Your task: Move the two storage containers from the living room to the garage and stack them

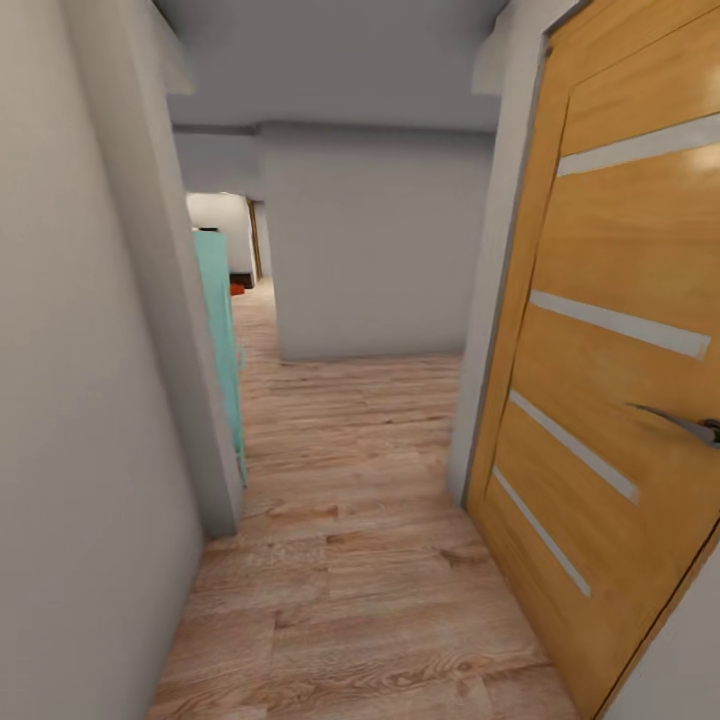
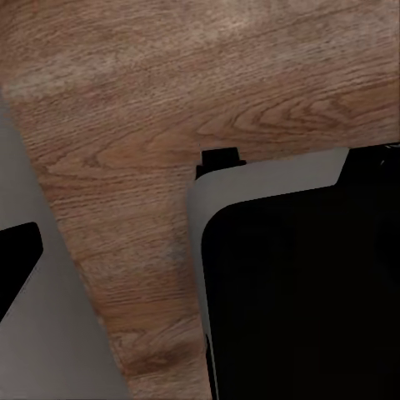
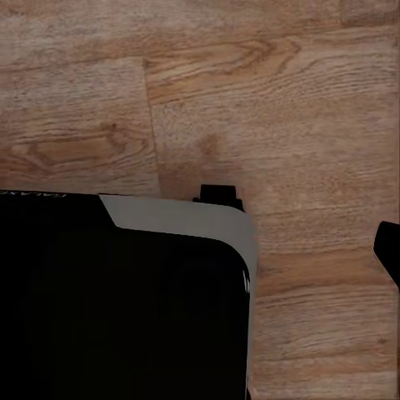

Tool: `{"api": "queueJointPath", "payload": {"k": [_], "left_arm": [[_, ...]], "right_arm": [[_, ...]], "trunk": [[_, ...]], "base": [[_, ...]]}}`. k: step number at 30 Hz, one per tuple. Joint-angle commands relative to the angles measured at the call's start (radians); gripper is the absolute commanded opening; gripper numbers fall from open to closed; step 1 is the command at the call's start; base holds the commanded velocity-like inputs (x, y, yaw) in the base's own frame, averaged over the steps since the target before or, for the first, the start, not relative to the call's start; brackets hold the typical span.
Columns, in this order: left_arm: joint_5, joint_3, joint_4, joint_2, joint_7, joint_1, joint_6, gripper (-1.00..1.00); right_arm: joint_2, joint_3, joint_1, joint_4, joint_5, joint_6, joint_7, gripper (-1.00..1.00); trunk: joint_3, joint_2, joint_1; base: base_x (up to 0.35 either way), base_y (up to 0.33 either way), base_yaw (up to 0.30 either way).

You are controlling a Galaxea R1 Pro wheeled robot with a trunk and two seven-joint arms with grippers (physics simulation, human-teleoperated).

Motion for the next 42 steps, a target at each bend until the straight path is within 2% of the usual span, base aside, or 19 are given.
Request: {"api": "queueJointPath", "payload": {"k": [1,42], "left_arm": [[-0.010,-0.001,-0.001,0.000,-0.002,-0.001,0.001,1.00],[-0.010,-0.001,-0.001,0.000,-0.002,-0.001,0.001,1.00]], "right_arm": [[0.000,0.000,0.000,0.001,0.001,-0.003,0.003,1.00],[0.000,0.000,0.000,0.001,0.001,-0.002,0.003,1.00]], "trunk": [[-0.001,-0.001,0.001],[-0.001,-0.001,0.001]], "base": [[0.346,0.000,0.138],[0.346,0.000,0.009]]}}
